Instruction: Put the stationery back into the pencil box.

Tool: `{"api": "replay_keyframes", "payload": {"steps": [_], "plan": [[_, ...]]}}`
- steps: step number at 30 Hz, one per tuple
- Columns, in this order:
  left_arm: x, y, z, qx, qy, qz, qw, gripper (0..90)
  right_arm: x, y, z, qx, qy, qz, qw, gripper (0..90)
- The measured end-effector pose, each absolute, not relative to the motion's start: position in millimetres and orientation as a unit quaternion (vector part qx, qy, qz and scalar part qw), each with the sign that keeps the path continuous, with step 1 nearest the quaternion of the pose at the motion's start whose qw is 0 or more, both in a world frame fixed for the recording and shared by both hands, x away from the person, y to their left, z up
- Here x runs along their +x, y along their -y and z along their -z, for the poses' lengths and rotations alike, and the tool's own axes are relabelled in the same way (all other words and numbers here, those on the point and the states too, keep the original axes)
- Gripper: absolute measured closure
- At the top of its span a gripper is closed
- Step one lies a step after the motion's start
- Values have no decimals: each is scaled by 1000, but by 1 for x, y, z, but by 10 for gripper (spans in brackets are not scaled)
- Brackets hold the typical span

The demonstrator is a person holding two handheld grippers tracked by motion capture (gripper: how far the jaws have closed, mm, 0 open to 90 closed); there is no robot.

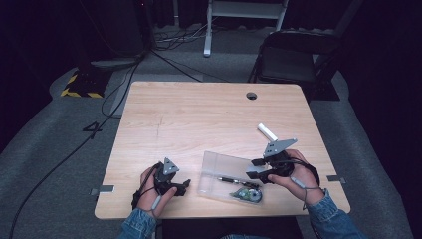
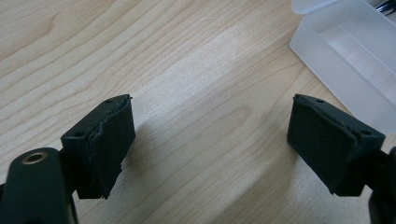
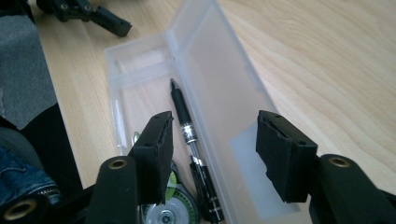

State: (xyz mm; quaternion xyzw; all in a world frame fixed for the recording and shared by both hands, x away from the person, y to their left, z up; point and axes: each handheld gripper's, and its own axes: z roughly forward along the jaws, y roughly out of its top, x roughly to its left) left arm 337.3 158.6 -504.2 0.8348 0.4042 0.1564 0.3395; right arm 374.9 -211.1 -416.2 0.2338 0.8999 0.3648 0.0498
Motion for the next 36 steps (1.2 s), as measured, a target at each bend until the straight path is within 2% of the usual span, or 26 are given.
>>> {"api": "replay_keyframes", "payload": {"steps": [18, 25, 36], "plan": [[334, -165, 504, 830, -415, -158, 338, 156, 412, 244, 399, 306, -868, -378, 98, 506], [334, -165, 504, 830, -415, -157, 338, 155, 443, 261, 406, 345, -855, -366, 127, 499], [334, -165, 504, 830, -416, -157, 338, 155, 477, 279, 428, 381, -848, -337, 148, 499]]}}
